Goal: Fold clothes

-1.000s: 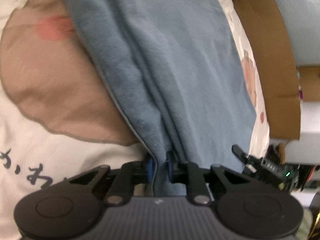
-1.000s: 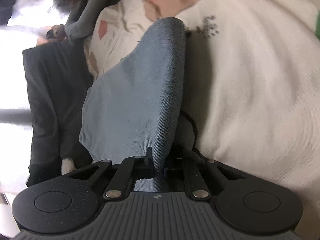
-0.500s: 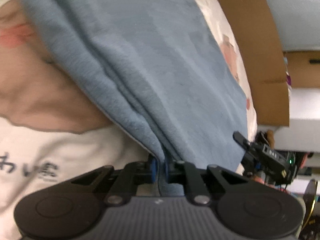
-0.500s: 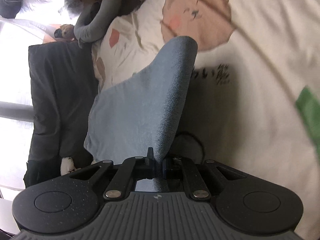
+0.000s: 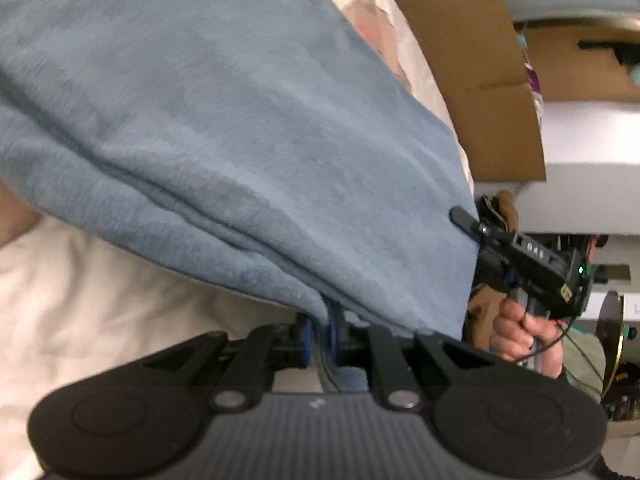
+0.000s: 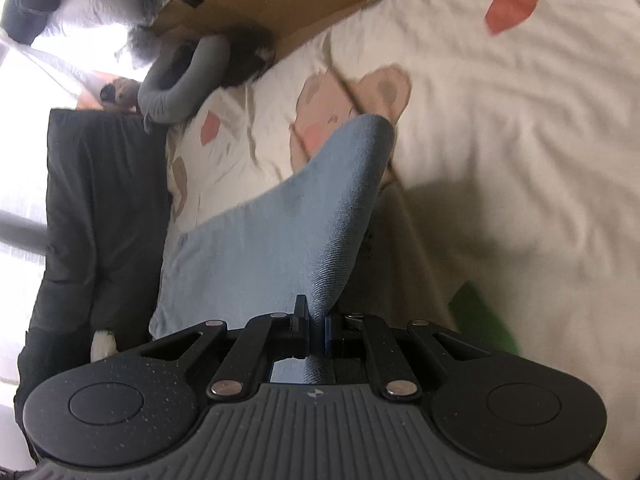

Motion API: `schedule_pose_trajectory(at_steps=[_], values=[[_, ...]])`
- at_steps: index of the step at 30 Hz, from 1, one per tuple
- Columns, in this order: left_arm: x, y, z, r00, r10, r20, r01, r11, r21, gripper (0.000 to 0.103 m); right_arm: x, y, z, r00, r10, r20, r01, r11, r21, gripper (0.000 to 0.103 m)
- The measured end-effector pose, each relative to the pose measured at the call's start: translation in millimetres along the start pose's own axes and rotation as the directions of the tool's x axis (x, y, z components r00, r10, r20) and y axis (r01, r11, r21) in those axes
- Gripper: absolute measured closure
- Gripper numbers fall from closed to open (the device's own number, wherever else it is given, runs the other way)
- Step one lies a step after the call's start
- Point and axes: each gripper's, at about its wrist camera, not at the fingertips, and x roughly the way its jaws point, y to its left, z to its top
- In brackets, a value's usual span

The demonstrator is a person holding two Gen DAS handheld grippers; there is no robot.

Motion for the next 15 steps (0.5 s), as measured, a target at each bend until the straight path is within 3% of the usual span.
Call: schedule_pose_trajectory(at_steps=[15], values=[[65.2, -51.0, -2.4, 0.983, -0.047, -0.178, 0.070, 0.989, 0.127, 0.094, -85.8, -39.5, 1.1, 0.991, -0.128, 0.046, 0.126, 0.992, 0.030, 0.099]])
